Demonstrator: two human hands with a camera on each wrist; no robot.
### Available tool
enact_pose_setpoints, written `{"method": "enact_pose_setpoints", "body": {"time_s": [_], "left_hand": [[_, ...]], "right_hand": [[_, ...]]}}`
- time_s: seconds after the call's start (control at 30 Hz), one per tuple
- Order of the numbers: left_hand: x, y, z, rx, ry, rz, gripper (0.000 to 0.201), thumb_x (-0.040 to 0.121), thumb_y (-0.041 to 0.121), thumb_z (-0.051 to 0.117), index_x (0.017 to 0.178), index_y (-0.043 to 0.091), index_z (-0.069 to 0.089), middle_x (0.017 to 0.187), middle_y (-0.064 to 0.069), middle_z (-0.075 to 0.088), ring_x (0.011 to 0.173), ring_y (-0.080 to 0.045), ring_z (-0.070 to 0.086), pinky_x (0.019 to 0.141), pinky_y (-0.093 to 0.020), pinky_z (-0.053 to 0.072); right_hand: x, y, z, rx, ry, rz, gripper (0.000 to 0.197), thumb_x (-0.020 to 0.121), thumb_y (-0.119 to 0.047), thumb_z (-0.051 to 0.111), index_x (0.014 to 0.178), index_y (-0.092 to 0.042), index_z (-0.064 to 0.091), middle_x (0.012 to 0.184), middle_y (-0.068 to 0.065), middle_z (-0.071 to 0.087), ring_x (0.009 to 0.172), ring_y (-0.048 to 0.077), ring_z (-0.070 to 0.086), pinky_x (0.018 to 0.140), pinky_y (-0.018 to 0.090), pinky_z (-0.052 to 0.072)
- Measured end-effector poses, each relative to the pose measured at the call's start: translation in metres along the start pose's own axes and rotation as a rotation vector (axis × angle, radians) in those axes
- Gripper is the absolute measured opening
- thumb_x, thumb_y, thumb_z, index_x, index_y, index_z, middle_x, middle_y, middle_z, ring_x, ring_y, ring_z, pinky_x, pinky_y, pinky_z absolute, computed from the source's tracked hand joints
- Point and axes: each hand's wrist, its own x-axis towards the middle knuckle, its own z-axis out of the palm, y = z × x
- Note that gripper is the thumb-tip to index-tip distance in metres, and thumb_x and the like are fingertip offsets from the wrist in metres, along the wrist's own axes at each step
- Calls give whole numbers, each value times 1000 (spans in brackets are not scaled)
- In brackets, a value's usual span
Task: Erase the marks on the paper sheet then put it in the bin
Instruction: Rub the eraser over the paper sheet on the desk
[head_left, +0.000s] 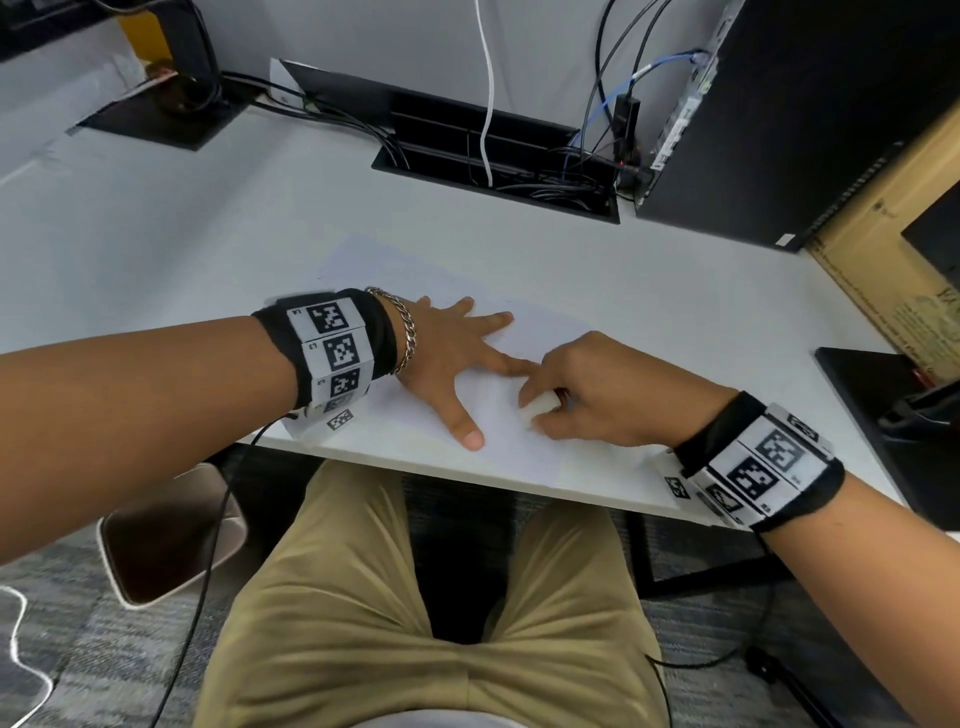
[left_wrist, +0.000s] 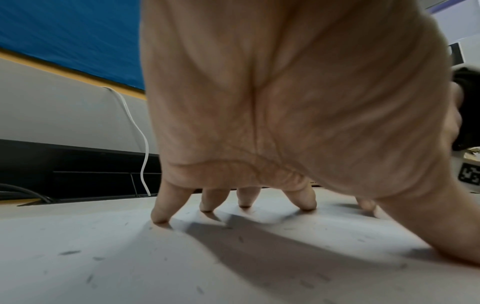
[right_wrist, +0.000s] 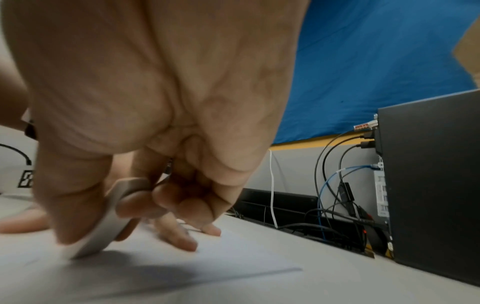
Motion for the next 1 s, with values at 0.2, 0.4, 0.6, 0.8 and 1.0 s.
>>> {"method": "enact_pose_setpoints", "body": {"time_s": [0.2,0.4,0.6,0.8,1.0], "left_hand": [[-1,4,-4,7,-10,-14,110,66,95,64,148,74,-7,170,11,-30,158,-38,-20,120,-76,4],[-1,3,-3,5,-2,-9,111,65,96,62,149,74,-8,169,13,-30,158,-36,-20,120,-76,2],[-2,5,-3,16,2,-13,113,66,95,63,147,75,-13,170,11,-30,158,-37,-20,120,-77,1],[-3,5,-3,16,-3,-17,112,65,96,63,145,76,-15,169,11,-31,158,-37,-21,120,-77,1],[-4,6,-5,11,-1,-11,113,66,95,63,148,74,-13,169,11,-31,158,-37,-20,120,-76,0]], "right_hand": [[9,-1,-3,-24,35,25,31,90,-35,71,120,-28,74,88,-8,68,76,5,60,74,26,52],[5,-3,-4,-12,47,28,29,90,-33,71,118,-28,75,87,-7,68,76,7,60,74,27,52],[-7,-13,4,-25,-15,-44,24,89,-32,70,112,-27,76,83,-7,67,72,6,57,70,23,48],[-9,-11,7,-11,53,-11,28,90,-33,70,116,-24,75,86,-5,68,77,10,61,74,29,51],[-8,-4,1,-24,85,32,29,90,-34,69,117,-24,75,87,-4,69,77,10,61,72,24,48]]}}
